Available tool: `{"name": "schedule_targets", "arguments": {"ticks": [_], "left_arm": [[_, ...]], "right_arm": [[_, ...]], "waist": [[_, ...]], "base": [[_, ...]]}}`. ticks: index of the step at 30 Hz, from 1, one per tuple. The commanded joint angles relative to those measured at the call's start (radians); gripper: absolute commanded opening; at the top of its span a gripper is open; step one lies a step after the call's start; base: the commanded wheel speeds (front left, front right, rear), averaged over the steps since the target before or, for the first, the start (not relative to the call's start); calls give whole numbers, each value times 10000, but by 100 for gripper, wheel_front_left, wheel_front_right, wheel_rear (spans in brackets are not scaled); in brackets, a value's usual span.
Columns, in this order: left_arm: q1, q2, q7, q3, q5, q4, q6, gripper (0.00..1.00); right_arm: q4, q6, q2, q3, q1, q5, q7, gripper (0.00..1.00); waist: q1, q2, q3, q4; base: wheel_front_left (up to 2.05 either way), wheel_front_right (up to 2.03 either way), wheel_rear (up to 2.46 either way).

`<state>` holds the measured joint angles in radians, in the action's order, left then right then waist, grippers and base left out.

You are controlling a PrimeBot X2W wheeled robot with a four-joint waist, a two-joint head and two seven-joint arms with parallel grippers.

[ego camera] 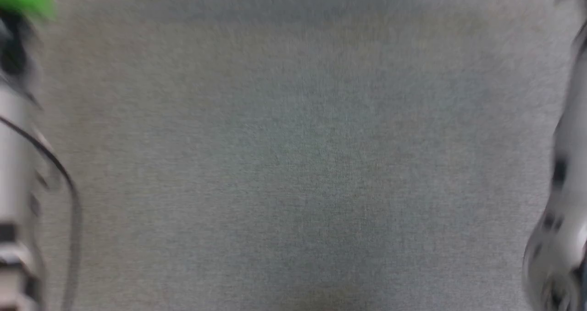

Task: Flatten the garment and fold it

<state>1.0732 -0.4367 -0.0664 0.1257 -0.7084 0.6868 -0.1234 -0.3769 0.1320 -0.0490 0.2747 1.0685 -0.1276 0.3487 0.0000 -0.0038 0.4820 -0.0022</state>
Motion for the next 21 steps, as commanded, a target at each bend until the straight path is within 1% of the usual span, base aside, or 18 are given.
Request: {"name": "schedule_targets", "arguments": {"ticks": [1, 4, 7, 13, 17, 21], "left_arm": [[-761, 146, -197, 86, -201, 62, -68, 0], [-2453, 515, -497, 286, -637, 122, -70, 0], [-3831, 828, -558, 493, -936, 119, -70, 0], [-6427, 1162, -303, 729, -1442, -158, -56, 0], [-7987, 1179, 154, 633, -1840, -622, 242, 0], [-9421, 1145, 821, 477, -2285, -1491, 780, 0]], "right_arm": [[38, -13, -13, -55, -797, -283, -141, 0], [291, -13, -51, -174, -2694, -893, -257, 0], [556, -13, -160, -278, -4345, -1340, -234, 0], [1341, -13, -401, -262, -7442, -2183, -75, 0], [1928, -13, -510, -176, -9028, -2581, 148, 0], [2477, -13, -588, -11, -10281, -2845, 546, 0]], "waist": [[0, 38, -1503, 342], [0, 38, -2408, 456], [0, 38, -3075, 547], [0, 38, -4144, 625], [0, 38, -4598, 555], [0, 38, -4881, 469]], "base": [[0, 0, 0], [0, 0, 0], [0, 0, 0], [0, 0, 0], [0, 0, 0], [0, 0, 0]]}}
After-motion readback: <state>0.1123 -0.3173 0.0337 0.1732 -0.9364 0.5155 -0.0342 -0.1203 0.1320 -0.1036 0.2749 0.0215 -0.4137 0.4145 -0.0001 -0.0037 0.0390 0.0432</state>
